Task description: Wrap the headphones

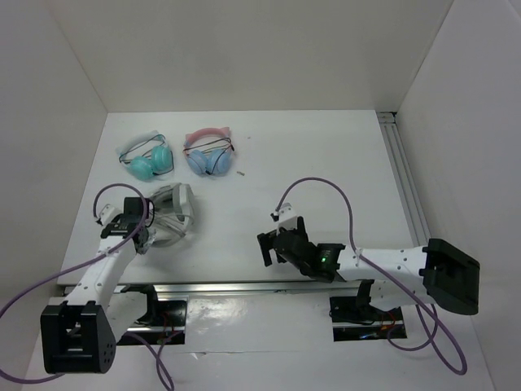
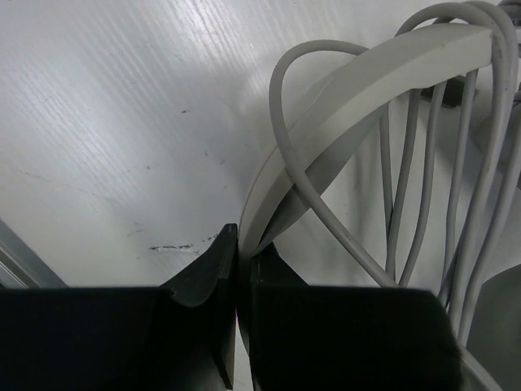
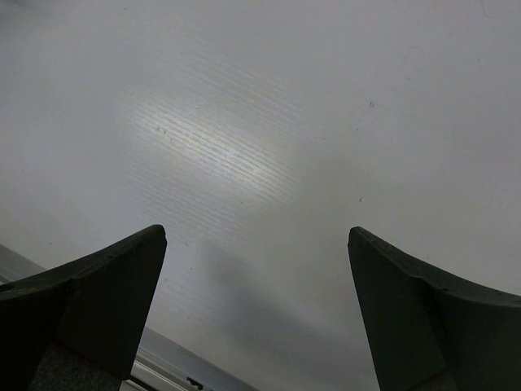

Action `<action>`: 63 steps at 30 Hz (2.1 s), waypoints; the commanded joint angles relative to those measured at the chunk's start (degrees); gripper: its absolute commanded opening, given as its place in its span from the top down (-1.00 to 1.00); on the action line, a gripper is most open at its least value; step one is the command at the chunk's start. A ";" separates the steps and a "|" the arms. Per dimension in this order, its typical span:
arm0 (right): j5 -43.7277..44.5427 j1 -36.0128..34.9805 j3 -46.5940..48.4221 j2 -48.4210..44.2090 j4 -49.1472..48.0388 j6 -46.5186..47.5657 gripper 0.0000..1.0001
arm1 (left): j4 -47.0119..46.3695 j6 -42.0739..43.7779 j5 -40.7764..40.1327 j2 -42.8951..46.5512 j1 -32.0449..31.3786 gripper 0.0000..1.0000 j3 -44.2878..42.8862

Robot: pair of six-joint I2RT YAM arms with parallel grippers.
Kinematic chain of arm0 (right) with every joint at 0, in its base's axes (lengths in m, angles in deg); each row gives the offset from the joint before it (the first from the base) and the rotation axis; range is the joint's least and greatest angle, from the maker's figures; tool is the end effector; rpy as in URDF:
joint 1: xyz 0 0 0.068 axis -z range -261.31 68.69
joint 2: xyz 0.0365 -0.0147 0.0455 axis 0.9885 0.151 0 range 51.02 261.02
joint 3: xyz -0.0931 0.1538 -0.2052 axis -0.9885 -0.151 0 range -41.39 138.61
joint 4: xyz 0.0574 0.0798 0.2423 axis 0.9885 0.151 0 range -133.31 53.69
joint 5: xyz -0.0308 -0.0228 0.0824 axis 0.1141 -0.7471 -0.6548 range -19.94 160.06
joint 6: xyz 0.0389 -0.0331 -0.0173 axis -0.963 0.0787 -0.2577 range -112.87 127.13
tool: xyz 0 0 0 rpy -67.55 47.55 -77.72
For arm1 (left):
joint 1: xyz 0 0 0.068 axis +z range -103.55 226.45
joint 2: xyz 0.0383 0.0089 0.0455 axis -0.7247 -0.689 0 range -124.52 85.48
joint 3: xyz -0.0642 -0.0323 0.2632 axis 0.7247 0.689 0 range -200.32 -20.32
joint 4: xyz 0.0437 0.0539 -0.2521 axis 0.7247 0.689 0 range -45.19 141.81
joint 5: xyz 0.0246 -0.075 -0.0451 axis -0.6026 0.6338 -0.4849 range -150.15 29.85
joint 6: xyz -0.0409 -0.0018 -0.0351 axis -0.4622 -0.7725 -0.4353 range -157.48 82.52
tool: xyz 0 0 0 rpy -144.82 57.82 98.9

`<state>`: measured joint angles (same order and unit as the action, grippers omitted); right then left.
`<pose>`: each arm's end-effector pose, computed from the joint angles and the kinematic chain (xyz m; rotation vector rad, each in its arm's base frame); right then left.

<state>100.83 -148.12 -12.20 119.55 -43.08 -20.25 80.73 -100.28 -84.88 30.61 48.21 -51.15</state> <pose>0.1080 0.2056 0.1836 -0.4635 2.1195 0.3389 0.1689 0.0201 0.1923 -1.4455 2.0154 0.1304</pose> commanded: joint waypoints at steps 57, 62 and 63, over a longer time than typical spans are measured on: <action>46.14 -48.16 57.72 8.70 69.33 -35.78 -1.00 | 27.27 36.80 22.98 36.50 -4.40 -1.00 -36.93; 47.20 -48.16 60.19 10.31 74.92 -40.91 -1.00 | 29.29 34.86 19.82 36.50 -4.40 -0.98 -38.69; 47.20 -48.16 60.19 9.26 74.92 -40.92 -1.00 | 30.08 34.07 18.07 36.50 -4.40 -0.98 -39.21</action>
<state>144.45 -196.14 45.39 130.87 25.62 -55.24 109.75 -63.91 -62.83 66.72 43.99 -87.98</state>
